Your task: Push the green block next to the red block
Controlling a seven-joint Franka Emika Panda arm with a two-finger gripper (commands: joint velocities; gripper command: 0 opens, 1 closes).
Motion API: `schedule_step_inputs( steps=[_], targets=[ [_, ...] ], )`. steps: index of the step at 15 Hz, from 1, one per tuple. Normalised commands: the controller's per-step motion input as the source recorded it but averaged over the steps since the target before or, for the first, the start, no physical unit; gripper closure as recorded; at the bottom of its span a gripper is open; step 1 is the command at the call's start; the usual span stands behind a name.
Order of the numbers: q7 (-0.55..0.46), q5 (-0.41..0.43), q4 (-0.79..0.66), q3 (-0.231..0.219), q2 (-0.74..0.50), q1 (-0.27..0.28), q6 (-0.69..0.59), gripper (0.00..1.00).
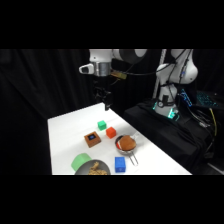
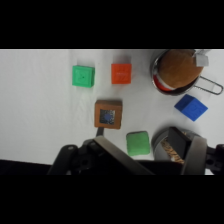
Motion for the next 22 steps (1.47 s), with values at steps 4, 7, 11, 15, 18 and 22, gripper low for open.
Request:
schedule_step_inputs(
  steps=[4, 7, 11, 15, 18, 22],
  targets=[
    [-0.08, 0.038, 0.07, -0.009, 0.05, -0.046, 0.0, 0.0],
    [-0.29, 0.08, 0.17, -0.094, 0.06, -0.127, -0.04, 0.0],
    [-0.37, 0.075, 0.2, -0.129, 0.04, -0.165, -0.08, 0.0],
    [-0.42, 0.086, 0.27, -0.123, 0.15, -0.164, -0.03, 0.0],
    [-0.44, 0.167, 0.34, -0.091, 0.31, -0.161, 0.08, 0.0],
    [-0.43, 0.26, 0.32, -0.013, 0.4, -0.166, 0.18, 0.0]
  ],
)
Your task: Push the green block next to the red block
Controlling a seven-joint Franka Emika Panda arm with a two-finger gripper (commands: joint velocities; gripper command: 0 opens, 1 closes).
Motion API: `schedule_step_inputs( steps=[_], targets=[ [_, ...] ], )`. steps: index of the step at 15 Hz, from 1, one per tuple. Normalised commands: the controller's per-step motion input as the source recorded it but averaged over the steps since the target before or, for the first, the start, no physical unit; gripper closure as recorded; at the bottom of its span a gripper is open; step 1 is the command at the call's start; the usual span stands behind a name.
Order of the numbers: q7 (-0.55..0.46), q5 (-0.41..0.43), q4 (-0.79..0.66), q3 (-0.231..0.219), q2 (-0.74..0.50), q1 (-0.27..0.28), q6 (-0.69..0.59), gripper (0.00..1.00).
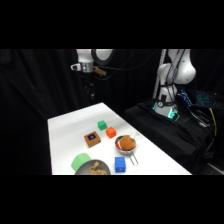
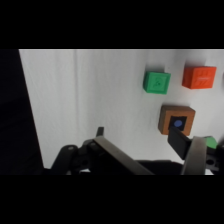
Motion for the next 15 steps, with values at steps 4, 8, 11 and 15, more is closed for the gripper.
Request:
schedule_step_inputs(
  steps=[4, 8, 11, 15],
  targets=[
    [-0.33, 0.249, 0.25, 0.079, 0.38, -0.189, 0.17, 0.0],
    [-0.26, 0.164, 0.16, 0.129, 0.32, -0.202, 0.16, 0.0],
    [-0.22, 0.138, 0.11, 0.15, 0.26, -0.189, 0.18, 0.0],
    [-0.21, 0.129, 0.09, 0.153, 0.24, -0.186, 0.21, 0.0]
  ],
)
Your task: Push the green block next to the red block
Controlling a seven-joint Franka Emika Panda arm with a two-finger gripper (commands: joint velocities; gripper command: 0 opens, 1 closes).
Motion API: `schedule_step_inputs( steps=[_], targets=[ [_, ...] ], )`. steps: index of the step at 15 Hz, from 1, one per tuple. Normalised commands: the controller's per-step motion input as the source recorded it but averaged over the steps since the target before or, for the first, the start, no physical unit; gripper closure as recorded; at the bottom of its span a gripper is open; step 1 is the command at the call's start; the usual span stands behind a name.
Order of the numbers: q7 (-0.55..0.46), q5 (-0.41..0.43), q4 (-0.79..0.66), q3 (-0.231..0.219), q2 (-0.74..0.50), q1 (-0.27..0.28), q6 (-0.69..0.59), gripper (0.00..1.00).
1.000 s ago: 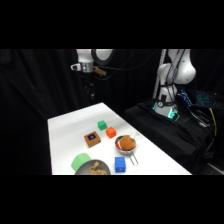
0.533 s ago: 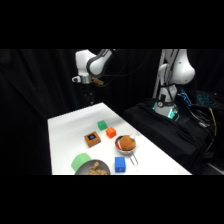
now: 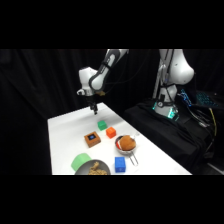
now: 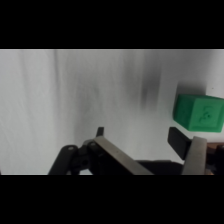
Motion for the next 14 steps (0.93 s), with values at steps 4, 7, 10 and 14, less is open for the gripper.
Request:
schedule_step_inputs(
  steps=[4, 7, 10, 14],
  targets=[
    [-0.22, 0.112, 0.09, 0.149, 0.21, -0.185, 0.19, 0.0],
    [-0.21, 0.096, 0.06, 0.149, 0.11, -0.155, 0.16, 0.0],
    [-0.12, 0.083, -0.08, 0.134, -0.06, -0.064, 0.19, 0.0],
    [0.03, -0.001, -0.24, 0.068, -0.16, 0.081, 0.26, 0.0]
  ],
)
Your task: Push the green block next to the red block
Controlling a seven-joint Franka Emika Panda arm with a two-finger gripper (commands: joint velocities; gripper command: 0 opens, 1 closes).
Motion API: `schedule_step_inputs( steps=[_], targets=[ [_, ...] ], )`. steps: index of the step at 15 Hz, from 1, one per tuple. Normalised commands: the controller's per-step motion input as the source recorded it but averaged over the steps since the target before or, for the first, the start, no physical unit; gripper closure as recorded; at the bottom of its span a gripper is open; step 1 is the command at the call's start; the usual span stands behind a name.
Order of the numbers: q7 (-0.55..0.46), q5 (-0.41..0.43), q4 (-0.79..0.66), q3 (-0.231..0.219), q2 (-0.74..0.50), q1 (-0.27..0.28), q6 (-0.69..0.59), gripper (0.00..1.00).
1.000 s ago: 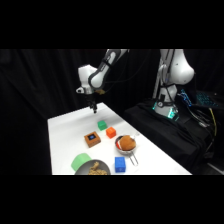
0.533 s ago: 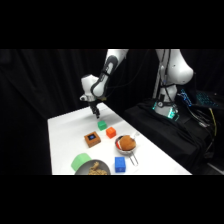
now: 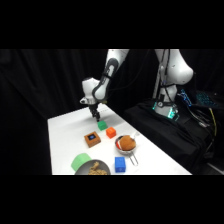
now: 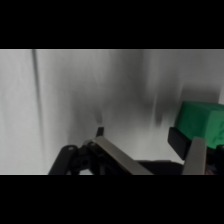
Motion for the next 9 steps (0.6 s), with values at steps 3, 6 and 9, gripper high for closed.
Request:
schedule_step_inputs(
  steps=[3, 6, 9],
  targets=[
    [0.15, -0.099, -0.31, 0.001, -0.18, 0.159, 0.25, 0.0],
    [0.23, -0.178, -0.36, -0.046, -0.21, 0.2, 0.22, 0.0],
    [0.29, -0.227, -0.41, -0.085, -0.26, 0.262, 0.19, 0.0]
  ],
)
